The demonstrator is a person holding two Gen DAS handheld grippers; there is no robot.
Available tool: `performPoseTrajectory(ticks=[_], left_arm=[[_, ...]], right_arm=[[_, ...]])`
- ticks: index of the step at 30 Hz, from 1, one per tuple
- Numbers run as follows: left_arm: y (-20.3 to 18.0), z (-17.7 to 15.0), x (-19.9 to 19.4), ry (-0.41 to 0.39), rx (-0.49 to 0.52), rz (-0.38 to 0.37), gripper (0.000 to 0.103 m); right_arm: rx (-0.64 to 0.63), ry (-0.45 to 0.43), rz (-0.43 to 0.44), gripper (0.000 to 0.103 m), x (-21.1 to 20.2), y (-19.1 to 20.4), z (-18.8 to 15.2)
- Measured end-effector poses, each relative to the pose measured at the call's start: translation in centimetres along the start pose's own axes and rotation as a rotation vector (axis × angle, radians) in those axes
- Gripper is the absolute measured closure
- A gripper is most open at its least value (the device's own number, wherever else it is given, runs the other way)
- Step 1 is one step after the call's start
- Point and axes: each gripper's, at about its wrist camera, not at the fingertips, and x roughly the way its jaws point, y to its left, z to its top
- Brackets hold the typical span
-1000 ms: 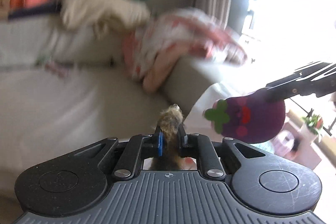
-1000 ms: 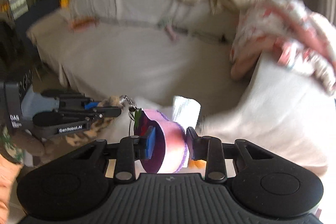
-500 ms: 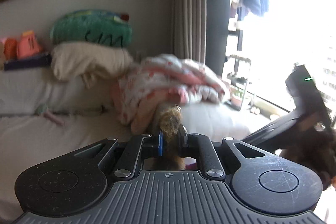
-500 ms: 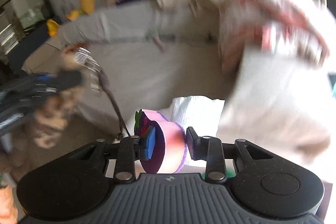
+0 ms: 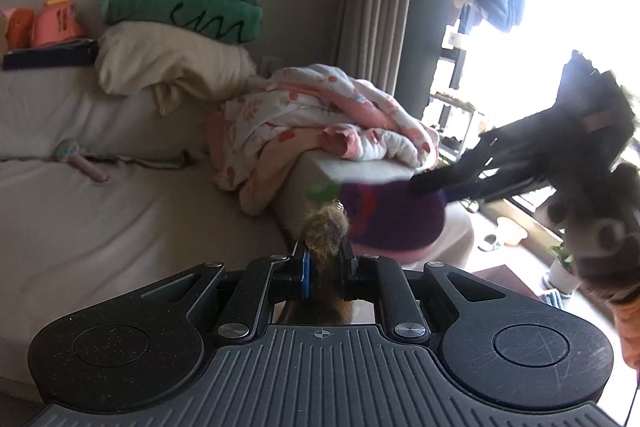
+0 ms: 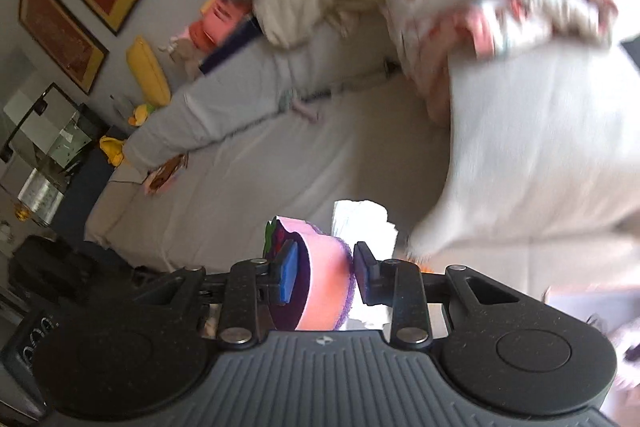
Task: Organize soft objects
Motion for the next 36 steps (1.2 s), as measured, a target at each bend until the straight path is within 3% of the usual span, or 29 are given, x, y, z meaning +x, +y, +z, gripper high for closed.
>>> performPoseTrajectory(ticks=[6,10,14,17,21,27,33,34,36], left_arm=[[-0.8,-0.4,0.9,0.019,0.041,0.031,0.088],[-0.4,-1.1,0.4,0.031,0.031,0.033,0.088],[0.5,-1.7,0.2,0.030,0.008,0.060,0.088],[1.5,-2.4,0.6,0.043,-0.031,0.077,0.088],[2.6,-3.7,0.4,0.041,-0.067,0.088,0.088],[3.9,-6.0,-1.3,0.004,-0.163,0.066,0.088],[3.4,-7.7,-2.2,-0.002,-0.202,0.036,0.088],[3.2,-8.0,-2.3,-0.001,-0.199,0.033,0.088],[2.5,-8.3,-2.7,-0.005,-0.187,0.031,0.088]], right_arm=[[0.066,0.007,0.055,0.073,1.1,-0.5,-0.2],[0.072,0.058,-0.073,0.073,5.3,-1.9,-2.1],[0.135,0.146,-0.128,0.073,8.5,-4.4,-3.6],[-0.001,0.128,-0.268,0.073,9.8,-3.6,-4.6],[-0.244,0.104,-0.357,0.073,9.7,-0.5,-6.3],[-0.531,0.033,-0.322,0.073,4.2,2.2,-12.6],[-0.780,0.100,-0.327,0.073,2.0,3.2,-20.4],[-0.788,0.125,-0.298,0.072,1.6,3.1,-21.1],[-0.764,0.161,-0.228,0.057,0.8,3.0,-21.7]])
